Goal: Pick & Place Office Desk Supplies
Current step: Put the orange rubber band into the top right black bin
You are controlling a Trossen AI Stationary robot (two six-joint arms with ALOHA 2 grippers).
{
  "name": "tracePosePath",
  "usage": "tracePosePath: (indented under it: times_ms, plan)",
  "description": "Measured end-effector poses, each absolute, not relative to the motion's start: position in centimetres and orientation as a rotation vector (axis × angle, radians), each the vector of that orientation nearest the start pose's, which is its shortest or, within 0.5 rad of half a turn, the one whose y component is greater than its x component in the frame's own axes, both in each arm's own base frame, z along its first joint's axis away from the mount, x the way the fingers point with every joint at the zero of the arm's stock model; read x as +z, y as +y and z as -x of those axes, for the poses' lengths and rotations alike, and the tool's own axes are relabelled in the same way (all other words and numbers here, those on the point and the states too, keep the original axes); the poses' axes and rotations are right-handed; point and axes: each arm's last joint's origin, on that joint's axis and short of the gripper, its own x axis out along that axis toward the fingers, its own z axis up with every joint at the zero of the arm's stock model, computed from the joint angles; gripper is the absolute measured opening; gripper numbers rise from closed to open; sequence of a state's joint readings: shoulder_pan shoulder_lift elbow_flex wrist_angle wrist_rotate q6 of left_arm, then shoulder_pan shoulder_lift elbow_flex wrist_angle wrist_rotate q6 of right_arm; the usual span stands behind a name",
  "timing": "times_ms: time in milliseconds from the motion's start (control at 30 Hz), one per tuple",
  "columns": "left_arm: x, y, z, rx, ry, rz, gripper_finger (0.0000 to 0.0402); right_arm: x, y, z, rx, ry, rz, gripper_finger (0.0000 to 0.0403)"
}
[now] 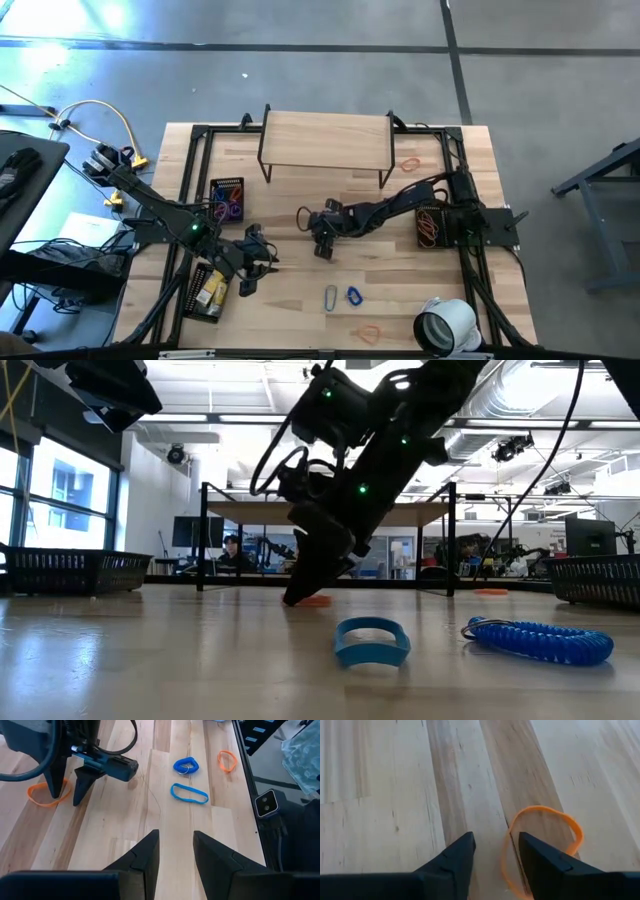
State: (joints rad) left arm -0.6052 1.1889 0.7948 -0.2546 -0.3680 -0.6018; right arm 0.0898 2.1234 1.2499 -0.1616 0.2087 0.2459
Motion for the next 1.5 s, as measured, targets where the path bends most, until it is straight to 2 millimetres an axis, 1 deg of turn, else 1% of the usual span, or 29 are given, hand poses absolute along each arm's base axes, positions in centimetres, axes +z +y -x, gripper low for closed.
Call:
tracePosePath:
  times_ms: [133, 367, 467, 567, 700, 833, 900, 1000, 1133, 1200, 1267, 1333, 1400, 1500]
  plan:
    - [25.3, -13.2, -20.9, -0.048, 0.616, 0.279, 0.0115, 9.6, 3.0, -41.0, -0.266, 0.998, -0.056, 0.0103]
    - [25.3, -13.2, -20.9, -0.050, 0.617, 0.279, 0.0115, 9.5, 3.0, -40.9, -0.282, 0.999, -0.058, 0.0012]
    - [25.3, -13.2, -20.9, -0.050, 0.617, 0.279, 0.0115, 9.5, 3.0, -40.9, -0.288, 0.998, -0.052, 0.0004]
    - [25.3, -13.2, -20.9, -0.050, 0.617, 0.279, 0.0115, 9.5, 3.4, -40.8, -0.301, 0.991, -0.029, 0.0003]
    - [25.3, -13.2, -20.8, -0.050, 0.618, 0.278, 0.0115, 10.6, 4.4, -40.6, -0.320, 0.963, 0.039, 0.0003]
    - [25.2, -13.2, -20.8, -0.050, 0.618, 0.278, 0.0115, 13.0, 5.8, -39.7, -0.345, 0.967, 0.152, 0.0002]
    - [25.2, -13.2, -20.8, -0.049, 0.620, 0.276, 0.0115, 15.2, 6.5, -39.4, -0.379, 0.936, 0.195, 0.0002]
    - [25.2, -13.2, -20.8, -0.049, 0.626, 0.272, 0.0115, 18.4, 7.8, -38.1, -0.429, 0.916, 0.244, 0.0002]
    - [25.1, -13.4, -20.6, -0.056, 0.629, 0.272, 0.0115, 21.4, 9.2, -35.5, -0.465, 0.926, 0.272, 0.0002]
    - [25.1, -13.6, -20.5, -0.064, 0.630, 0.269, 0.0115, 23.4, 9.7, -33.7, -0.496, 0.913, 0.253, 0.0002]
    - [25.2, -13.7, -20.5, -0.071, 0.627, 0.270, 0.0115, 24.8, 9.8, -32.1, -0.548, 0.912, 0.240, 0.0002]
    - [25.2, -13.8, -20.4, -0.076, 0.629, 0.267, 0.0115, 26.1, 10.0, -30.0, -0.594, 0.929, 0.192, 0.0002]
    - [25.2, -13.9, -20.3, -0.079, 0.627, 0.268, 0.0115, 26.8, 9.7, -28.3, -0.662, 0.954, 0.123, 0.0002]
    - [25.2, -13.9, -20.4, -0.079, 0.624, 0.272, 0.0115, 28.1, 9.3, -25.3, -0.770, 1.016, -0.018, 0.0003]
